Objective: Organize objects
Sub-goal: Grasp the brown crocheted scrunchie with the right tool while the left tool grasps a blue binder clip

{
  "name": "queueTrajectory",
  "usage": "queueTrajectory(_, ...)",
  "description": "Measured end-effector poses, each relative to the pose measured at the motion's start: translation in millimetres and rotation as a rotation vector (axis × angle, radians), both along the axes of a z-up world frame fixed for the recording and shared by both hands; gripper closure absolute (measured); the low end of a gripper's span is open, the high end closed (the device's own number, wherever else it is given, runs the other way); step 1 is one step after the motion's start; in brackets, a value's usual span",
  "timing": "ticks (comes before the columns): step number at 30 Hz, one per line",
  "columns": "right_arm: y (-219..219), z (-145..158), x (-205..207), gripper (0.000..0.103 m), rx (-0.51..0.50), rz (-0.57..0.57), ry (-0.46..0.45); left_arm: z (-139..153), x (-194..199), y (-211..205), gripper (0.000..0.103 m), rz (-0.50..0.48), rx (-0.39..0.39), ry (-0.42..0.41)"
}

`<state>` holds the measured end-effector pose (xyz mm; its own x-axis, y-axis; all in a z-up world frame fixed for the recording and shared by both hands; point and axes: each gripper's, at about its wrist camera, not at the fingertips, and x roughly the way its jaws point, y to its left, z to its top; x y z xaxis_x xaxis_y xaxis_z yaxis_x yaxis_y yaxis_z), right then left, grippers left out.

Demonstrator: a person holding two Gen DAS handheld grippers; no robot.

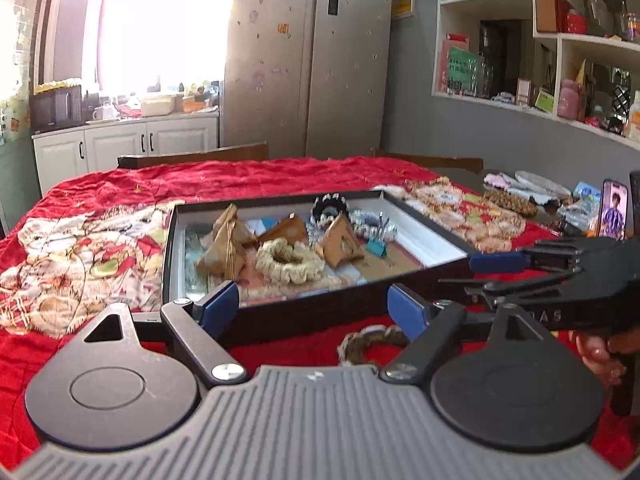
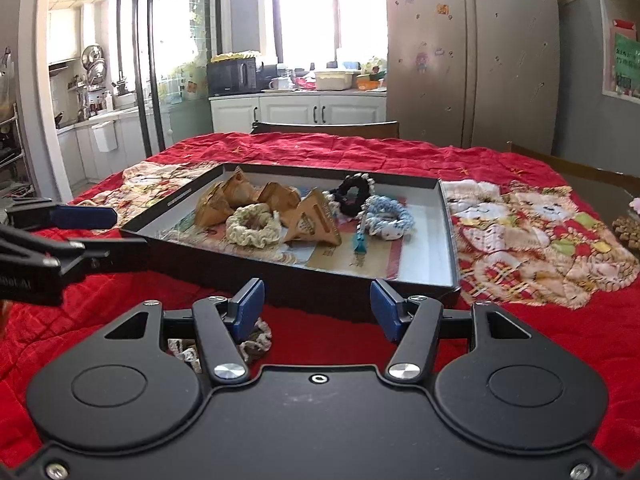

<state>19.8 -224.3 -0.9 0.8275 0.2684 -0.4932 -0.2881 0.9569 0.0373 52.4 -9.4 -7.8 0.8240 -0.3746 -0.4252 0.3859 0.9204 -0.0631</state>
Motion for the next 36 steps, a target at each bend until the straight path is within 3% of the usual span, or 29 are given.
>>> queueTrajectory(13, 21.6, -22.0, 3.9, 0.050, -0.032, 0.092, 0.082, -17.7, -5.0, 2.7, 0.014, -0.044, 0.032, 0.054)
queueTrajectory(22, 28.9, -34.4, 11.4, 0.070, -0.038, 0.125, 0.144, -27.9, -14.6, -1.1, 0.014, -0.101, 0.097, 0.056)
queueTrajectory(24, 28.2, -33.9, 10.9, 0.082, -0.039, 0.124, 0.140, -30.1, -13.9, -3.9, 0.014, -0.106, 0.110, 0.057)
queueTrajectory(31, 28.4, -32.8, 8.7, 0.089, -0.049, 0.119, 0.126, -37.4, -3.7, -8.3, 0.015, -0.090, 0.119, 0.101)
queueTrajectory(36, 27.9, -31.9, 7.2, 0.090, -0.054, 0.119, 0.120, -40.2, 1.5, -10.9, 0.026, -0.080, 0.108, 0.130)
